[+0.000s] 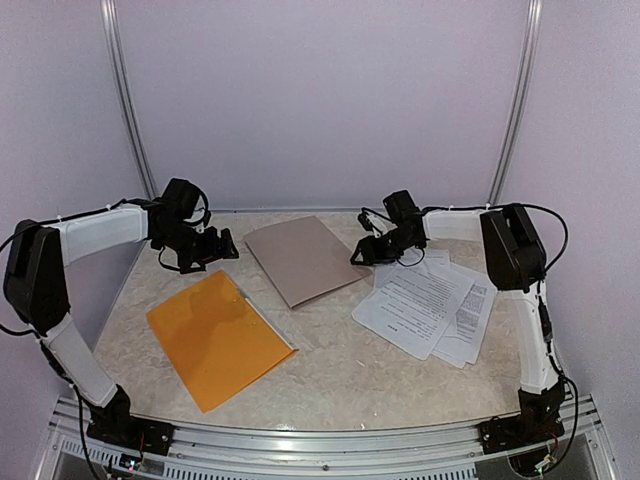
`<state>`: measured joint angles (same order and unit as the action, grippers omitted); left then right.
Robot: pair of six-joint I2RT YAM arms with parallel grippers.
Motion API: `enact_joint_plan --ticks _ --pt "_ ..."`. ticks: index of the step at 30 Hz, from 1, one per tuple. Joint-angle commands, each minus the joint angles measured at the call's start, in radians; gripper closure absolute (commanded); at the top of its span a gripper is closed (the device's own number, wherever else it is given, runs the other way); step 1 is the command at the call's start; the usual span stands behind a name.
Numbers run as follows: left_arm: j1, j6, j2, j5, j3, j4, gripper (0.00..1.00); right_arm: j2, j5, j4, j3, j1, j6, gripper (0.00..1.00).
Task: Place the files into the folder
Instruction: Close the folder with files at the center of the board.
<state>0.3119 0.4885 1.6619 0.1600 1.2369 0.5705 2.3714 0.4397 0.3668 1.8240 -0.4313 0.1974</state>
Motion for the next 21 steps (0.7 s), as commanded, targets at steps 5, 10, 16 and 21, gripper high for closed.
enact_joint_plan --ticks 5,10,16,21 --pt "0.014 0.031 0.031 0.053 0.005 -0.038 0.03 -0.252 -0.146 -0.073 -0.215 -0.024 -0.045 0.36" --pt "0.015 0.092 -0.008 0.039 -0.063 -0.117 0.01 -0.438 -0.286 -0.127 -0.404 -0.067 -0.054 0.28" --pt "0.021 0.123 -0.119 -0.125 -0.166 -0.151 0.01 -0.6 -0.424 -0.117 -0.575 -0.131 -0.044 0.24" --pt "0.02 0.191 -0.207 -0.125 -0.268 -0.132 0.01 -0.656 -0.4 -0.172 -0.662 -0.252 -0.011 0.24"
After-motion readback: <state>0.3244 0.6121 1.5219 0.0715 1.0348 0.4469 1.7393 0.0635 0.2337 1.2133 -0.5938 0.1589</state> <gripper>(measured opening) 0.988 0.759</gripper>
